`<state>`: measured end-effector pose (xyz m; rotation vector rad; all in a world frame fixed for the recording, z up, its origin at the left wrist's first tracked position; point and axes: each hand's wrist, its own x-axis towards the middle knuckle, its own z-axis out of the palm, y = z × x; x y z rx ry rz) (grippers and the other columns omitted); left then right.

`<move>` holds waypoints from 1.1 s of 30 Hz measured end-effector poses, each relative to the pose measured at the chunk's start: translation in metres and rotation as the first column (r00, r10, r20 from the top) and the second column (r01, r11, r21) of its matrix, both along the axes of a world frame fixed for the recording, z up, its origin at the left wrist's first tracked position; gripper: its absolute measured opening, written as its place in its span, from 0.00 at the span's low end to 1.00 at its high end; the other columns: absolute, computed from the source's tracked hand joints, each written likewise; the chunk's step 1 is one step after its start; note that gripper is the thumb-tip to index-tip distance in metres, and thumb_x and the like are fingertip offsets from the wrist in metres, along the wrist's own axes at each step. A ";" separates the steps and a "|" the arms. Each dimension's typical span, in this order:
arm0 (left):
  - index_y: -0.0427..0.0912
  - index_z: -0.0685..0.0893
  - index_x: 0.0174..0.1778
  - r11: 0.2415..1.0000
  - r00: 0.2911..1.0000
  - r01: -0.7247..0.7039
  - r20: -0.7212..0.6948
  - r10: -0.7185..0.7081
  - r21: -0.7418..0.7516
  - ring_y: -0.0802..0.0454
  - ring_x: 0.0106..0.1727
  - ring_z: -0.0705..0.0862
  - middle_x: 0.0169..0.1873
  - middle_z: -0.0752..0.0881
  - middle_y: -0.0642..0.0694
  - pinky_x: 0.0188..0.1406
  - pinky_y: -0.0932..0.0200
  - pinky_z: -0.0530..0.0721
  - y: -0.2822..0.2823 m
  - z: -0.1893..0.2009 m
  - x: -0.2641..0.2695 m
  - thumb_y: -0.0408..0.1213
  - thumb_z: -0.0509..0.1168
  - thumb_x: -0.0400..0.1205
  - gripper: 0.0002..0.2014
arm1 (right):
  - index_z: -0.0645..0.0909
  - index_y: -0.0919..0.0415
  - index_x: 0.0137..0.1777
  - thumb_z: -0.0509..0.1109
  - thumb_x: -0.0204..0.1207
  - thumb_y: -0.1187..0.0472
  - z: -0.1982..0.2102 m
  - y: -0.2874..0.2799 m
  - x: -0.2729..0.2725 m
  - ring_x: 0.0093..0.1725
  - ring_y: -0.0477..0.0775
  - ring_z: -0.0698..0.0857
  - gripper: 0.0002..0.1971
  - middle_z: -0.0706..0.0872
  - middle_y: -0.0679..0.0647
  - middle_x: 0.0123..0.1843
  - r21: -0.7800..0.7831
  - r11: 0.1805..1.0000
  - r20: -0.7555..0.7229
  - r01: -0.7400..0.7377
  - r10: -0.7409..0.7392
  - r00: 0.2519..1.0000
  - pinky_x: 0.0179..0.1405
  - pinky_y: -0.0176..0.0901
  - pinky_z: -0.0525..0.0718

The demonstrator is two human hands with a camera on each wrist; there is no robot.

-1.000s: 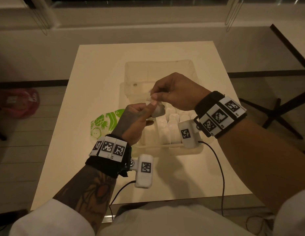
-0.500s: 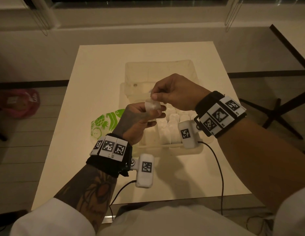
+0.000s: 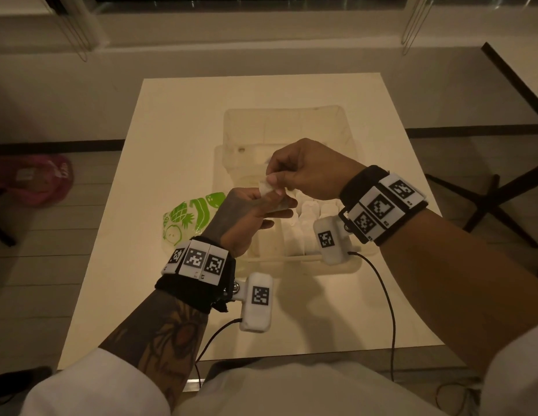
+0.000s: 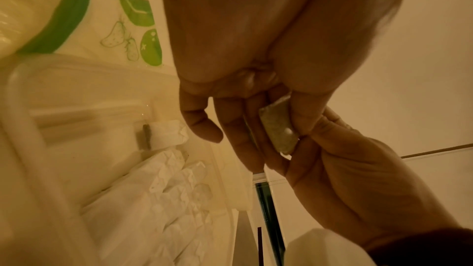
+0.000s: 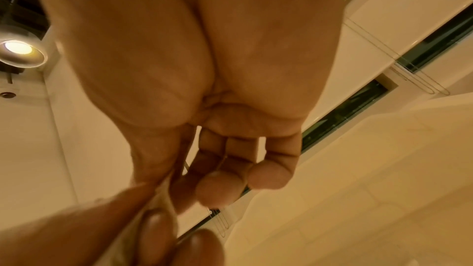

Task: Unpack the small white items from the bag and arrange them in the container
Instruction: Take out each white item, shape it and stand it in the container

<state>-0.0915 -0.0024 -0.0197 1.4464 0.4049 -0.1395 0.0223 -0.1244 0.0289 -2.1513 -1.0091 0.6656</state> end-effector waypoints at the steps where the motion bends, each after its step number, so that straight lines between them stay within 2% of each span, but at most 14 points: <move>1: 0.41 0.88 0.51 1.000 1.000 0.017 -0.005 -0.017 -0.009 0.52 0.52 0.91 0.48 0.92 0.48 0.51 0.50 0.78 0.001 -0.001 0.000 0.44 0.63 0.85 0.12 | 0.87 0.52 0.40 0.72 0.78 0.58 -0.001 0.000 0.001 0.46 0.49 0.87 0.06 0.89 0.49 0.40 -0.004 1.000 -0.011 -0.007 0.007 1.000 0.48 0.45 0.86; 3: 0.42 0.88 0.50 0.999 0.999 0.027 -0.018 -0.027 -0.034 0.51 0.52 0.90 0.49 0.92 0.47 0.49 0.51 0.77 0.001 -0.002 -0.001 0.44 0.64 0.84 0.12 | 0.86 0.48 0.36 0.73 0.77 0.59 -0.002 -0.001 0.002 0.49 0.54 0.88 0.09 0.90 0.49 0.41 -0.001 1.000 -0.012 0.003 -0.003 1.000 0.52 0.51 0.88; 6: 0.42 0.88 0.50 0.997 0.999 -0.026 -0.036 0.024 -0.070 0.51 0.50 0.90 0.49 0.92 0.46 0.45 0.55 0.77 -0.001 -0.005 -0.001 0.43 0.66 0.83 0.10 | 0.88 0.52 0.41 0.73 0.78 0.59 -0.006 0.001 0.006 0.46 0.56 0.89 0.05 0.91 0.53 0.46 0.013 0.998 0.011 0.061 -0.062 0.998 0.50 0.55 0.88; 8: 0.41 0.88 0.51 0.993 0.996 -0.082 -0.045 0.078 -0.083 0.52 0.48 0.90 0.48 0.92 0.45 0.43 0.56 0.77 0.000 -0.008 -0.002 0.41 0.67 0.82 0.09 | 0.88 0.57 0.44 0.73 0.78 0.60 -0.009 0.002 0.007 0.42 0.55 0.88 0.04 0.91 0.52 0.44 0.011 0.997 0.013 0.074 -0.075 0.997 0.48 0.53 0.89; 11: 0.41 0.89 0.52 0.991 0.991 -0.121 -0.067 0.117 -0.056 0.54 0.45 0.90 0.47 0.92 0.46 0.41 0.58 0.78 0.001 -0.011 -0.004 0.39 0.69 0.81 0.08 | 0.88 0.57 0.44 0.73 0.78 0.62 -0.011 0.004 0.007 0.34 0.48 0.84 0.03 0.89 0.49 0.37 -0.016 0.998 0.007 0.067 -0.067 0.998 0.43 0.46 0.87; 16: 0.43 0.89 0.52 0.983 0.981 -0.175 -0.079 0.179 0.060 0.54 0.44 0.90 0.45 0.93 0.48 0.40 0.58 0.79 0.002 -0.020 -0.007 0.40 0.71 0.79 0.08 | 0.86 0.53 0.42 0.74 0.76 0.62 -0.017 0.010 0.009 0.33 0.41 0.83 0.04 0.87 0.45 0.35 -0.060 0.997 0.014 0.039 -0.038 0.999 0.39 0.38 0.84; 20: 0.43 0.89 0.51 0.987 0.981 -0.159 -0.105 0.162 0.038 0.54 0.42 0.90 0.43 0.92 0.48 0.39 0.59 0.80 0.004 -0.024 -0.012 0.38 0.71 0.80 0.06 | 0.86 0.54 0.45 0.75 0.76 0.61 -0.022 0.017 0.010 0.31 0.37 0.81 0.01 0.86 0.44 0.34 -0.122 0.992 0.032 0.004 0.000 0.999 0.35 0.32 0.78; 24: 0.43 0.88 0.52 0.988 0.983 -0.148 -0.101 0.152 0.044 0.52 0.43 0.91 0.44 0.92 0.48 0.38 0.59 0.80 0.008 -0.026 -0.013 0.38 0.71 0.80 0.06 | 0.84 0.50 0.43 0.75 0.76 0.60 -0.031 0.021 0.008 0.28 0.36 0.79 0.04 0.83 0.41 0.32 -0.210 0.977 0.033 -0.031 0.038 0.999 0.29 0.25 0.72; 28: 0.45 0.86 0.58 0.979 0.971 -0.197 -0.131 0.201 0.048 0.50 0.45 0.92 0.46 0.92 0.48 0.38 0.56 0.81 0.013 -0.031 -0.017 0.41 0.73 0.79 0.13 | 0.84 0.52 0.42 0.74 0.76 0.62 -0.043 0.024 0.012 0.31 0.39 0.79 0.04 0.82 0.43 0.33 -0.194 0.980 0.035 0.047 -0.041 0.999 0.31 0.27 0.72; 30: 0.46 0.83 0.60 0.971 0.960 -0.233 -0.149 0.238 0.048 0.48 0.44 0.92 0.45 0.92 0.47 0.35 0.57 0.82 0.018 -0.035 -0.022 0.37 0.71 0.80 0.13 | 0.84 0.53 0.43 0.74 0.76 0.63 -0.050 0.026 0.015 0.32 0.38 0.78 0.04 0.81 0.42 0.33 -0.220 0.973 0.044 0.069 -0.061 0.997 0.33 0.29 0.72; 33: 0.41 0.83 0.57 0.967 0.954 -0.237 -0.164 0.250 0.092 0.46 0.42 0.92 0.42 0.93 0.45 0.33 0.57 0.81 0.026 -0.040 -0.033 0.30 0.67 0.81 0.09 | 0.87 0.56 0.46 0.74 0.76 0.63 -0.068 0.031 0.015 0.33 0.37 0.78 0.02 0.82 0.42 0.34 -0.265 0.958 0.091 0.106 -0.085 0.992 0.35 0.29 0.72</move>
